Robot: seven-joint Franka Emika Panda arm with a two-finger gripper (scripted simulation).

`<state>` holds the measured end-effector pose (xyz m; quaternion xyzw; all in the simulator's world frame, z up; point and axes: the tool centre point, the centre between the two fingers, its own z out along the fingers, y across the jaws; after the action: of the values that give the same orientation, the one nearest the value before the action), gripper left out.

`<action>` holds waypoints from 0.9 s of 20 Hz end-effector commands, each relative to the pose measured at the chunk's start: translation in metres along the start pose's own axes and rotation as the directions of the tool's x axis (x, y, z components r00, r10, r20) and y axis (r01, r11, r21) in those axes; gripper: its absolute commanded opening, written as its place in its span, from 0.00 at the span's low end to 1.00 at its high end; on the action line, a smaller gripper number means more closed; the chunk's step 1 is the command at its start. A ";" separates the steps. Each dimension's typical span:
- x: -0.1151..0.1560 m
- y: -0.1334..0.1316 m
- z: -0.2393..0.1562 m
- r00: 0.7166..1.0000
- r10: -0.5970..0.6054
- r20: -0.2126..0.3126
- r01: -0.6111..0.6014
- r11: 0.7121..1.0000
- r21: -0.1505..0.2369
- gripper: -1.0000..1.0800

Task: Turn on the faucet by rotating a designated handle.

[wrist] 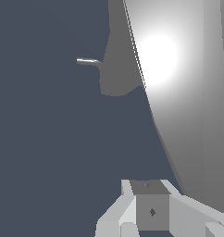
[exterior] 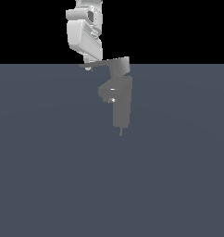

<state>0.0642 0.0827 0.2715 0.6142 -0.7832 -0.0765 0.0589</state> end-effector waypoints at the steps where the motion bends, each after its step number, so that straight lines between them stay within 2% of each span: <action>1: 0.002 0.008 0.000 1.000 0.002 -0.002 -0.002 1.000 -0.004 0.00; 18: 0.000 0.056 -0.001 1.000 0.003 -0.002 -0.003 1.000 -0.004 0.00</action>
<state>0.0167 0.0890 0.2782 0.6098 -0.7863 -0.0775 0.0624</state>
